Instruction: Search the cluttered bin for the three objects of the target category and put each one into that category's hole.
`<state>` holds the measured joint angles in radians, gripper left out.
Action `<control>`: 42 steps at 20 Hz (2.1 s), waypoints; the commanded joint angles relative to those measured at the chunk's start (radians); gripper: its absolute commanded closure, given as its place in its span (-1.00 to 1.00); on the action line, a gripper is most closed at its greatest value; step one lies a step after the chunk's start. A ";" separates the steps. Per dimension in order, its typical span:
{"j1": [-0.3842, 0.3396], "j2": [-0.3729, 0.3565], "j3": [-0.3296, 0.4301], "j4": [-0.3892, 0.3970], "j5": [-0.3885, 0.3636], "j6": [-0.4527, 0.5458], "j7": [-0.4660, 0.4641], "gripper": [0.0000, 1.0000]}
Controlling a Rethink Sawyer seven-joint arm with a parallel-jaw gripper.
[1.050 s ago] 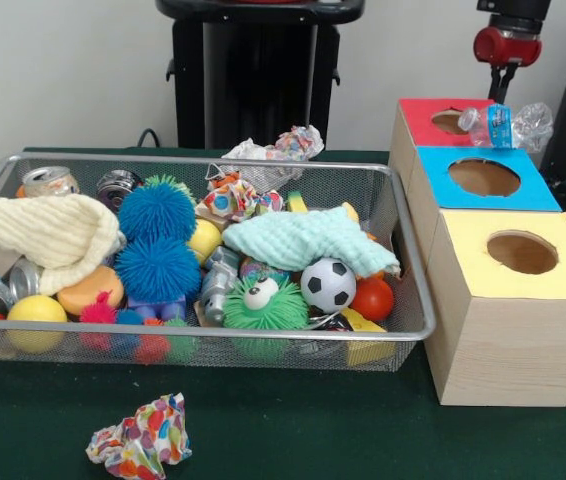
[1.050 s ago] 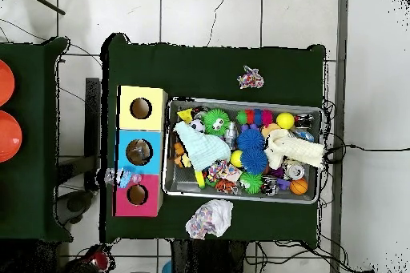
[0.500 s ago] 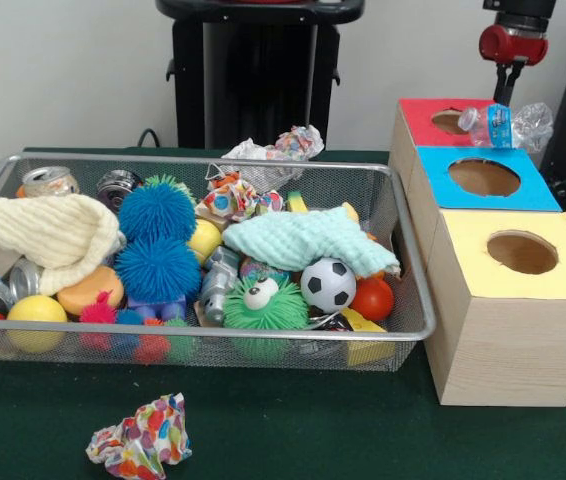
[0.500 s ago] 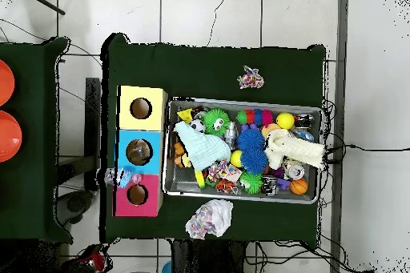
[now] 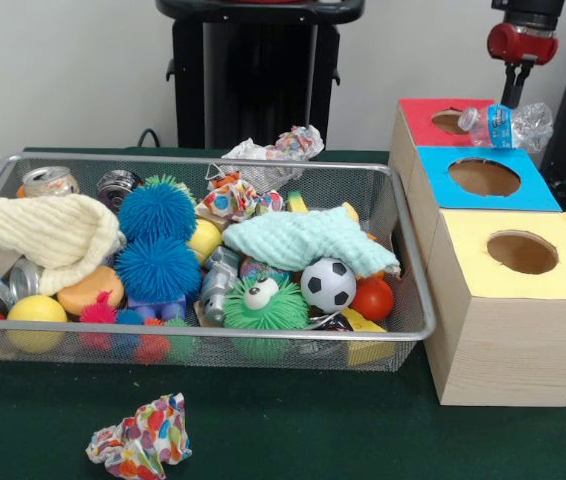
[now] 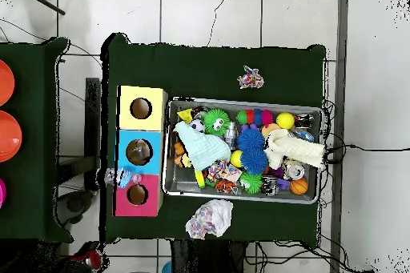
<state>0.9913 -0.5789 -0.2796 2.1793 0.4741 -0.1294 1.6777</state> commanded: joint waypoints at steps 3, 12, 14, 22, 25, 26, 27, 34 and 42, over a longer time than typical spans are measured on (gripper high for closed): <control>0.020 0.039 -0.015 -0.147 0.099 0.134 0.207 1.00; -0.001 0.034 -0.007 -0.158 0.083 0.138 0.197 1.00; -0.003 0.034 -0.009 -0.160 0.080 0.143 0.196 1.00; -0.007 0.039 -0.012 -0.169 0.073 0.143 0.188 1.00; -0.017 0.042 -0.002 -0.161 0.065 0.117 0.188 1.00; -0.021 0.041 0.001 -0.159 0.062 0.115 0.187 1.00; -0.022 0.040 0.001 -0.157 0.061 0.114 0.187 1.00; -0.038 0.038 0.000 -0.170 0.057 0.131 0.175 1.00; -0.087 0.040 0.009 -0.192 0.038 0.138 0.149 1.00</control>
<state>0.9561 -0.5773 -0.3311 2.1114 0.5162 -0.0801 1.6777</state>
